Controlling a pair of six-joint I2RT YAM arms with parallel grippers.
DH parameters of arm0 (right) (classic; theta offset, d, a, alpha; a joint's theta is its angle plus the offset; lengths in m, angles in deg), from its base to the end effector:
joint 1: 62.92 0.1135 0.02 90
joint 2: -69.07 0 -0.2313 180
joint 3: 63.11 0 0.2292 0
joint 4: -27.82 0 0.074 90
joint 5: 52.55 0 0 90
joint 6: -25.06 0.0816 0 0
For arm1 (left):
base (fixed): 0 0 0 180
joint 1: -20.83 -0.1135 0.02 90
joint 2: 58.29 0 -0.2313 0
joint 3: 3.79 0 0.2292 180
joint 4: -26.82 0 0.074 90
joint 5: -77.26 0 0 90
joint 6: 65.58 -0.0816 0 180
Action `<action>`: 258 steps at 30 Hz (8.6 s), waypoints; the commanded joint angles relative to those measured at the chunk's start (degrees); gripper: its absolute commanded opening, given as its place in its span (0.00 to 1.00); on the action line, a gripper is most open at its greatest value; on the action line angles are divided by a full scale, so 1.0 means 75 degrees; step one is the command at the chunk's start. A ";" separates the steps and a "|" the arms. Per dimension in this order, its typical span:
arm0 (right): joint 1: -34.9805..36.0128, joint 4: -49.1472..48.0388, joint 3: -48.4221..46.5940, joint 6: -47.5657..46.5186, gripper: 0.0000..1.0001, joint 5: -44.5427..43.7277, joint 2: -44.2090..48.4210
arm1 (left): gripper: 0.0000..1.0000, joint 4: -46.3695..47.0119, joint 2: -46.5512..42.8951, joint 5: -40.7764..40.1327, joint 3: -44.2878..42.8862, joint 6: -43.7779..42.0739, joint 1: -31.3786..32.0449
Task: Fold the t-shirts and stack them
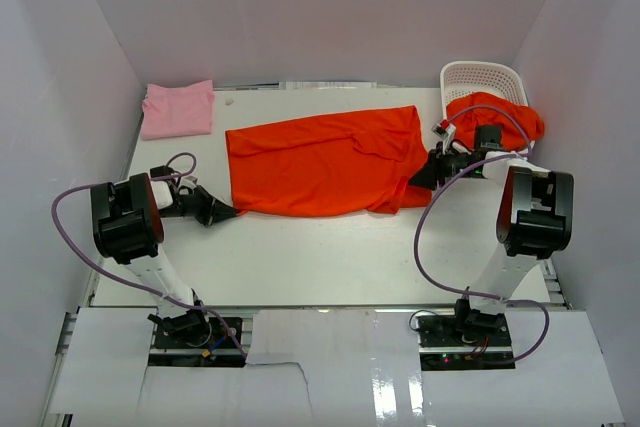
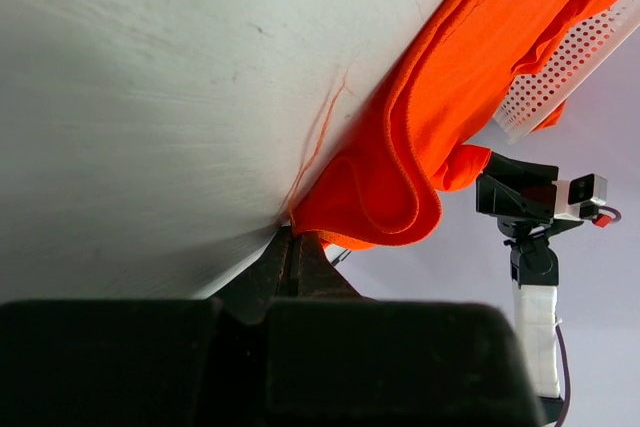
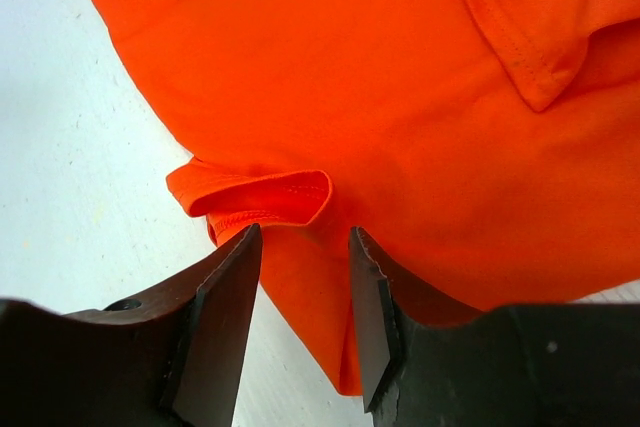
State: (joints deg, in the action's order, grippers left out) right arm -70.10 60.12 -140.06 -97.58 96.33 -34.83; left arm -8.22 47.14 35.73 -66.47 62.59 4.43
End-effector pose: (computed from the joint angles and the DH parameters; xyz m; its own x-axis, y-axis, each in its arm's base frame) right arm 0.3453 0.0269 0.1343 -0.5186 -0.2156 -0.8274 -0.7712 0.5358 0.3438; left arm 0.2829 0.0196 0.0557 -0.7153 -0.6376 0.2859 -0.6072 0.3646 -0.7059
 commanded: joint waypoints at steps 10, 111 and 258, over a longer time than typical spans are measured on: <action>0.0207 0.0037 -0.0505 -0.0230 0.47 0.0143 -0.0561 | 0.00 -0.0130 -0.0194 -0.0040 -0.0228 -0.0086 0.0019; 0.0465 0.0622 -0.0985 0.4399 0.08 -0.2623 0.1408 | 0.17 -0.0938 -0.2760 0.0018 0.1365 -0.0003 0.0019; -0.0378 0.1045 -0.1137 0.5372 0.08 -0.4381 0.2182 | 0.00 -0.0458 -0.3346 -0.0685 0.1506 0.1824 -0.0262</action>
State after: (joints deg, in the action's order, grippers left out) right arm -72.84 68.93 -144.50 -56.55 63.30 -16.79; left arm -11.95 22.00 31.47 -52.64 75.55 2.90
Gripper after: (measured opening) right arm 0.081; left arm 0.033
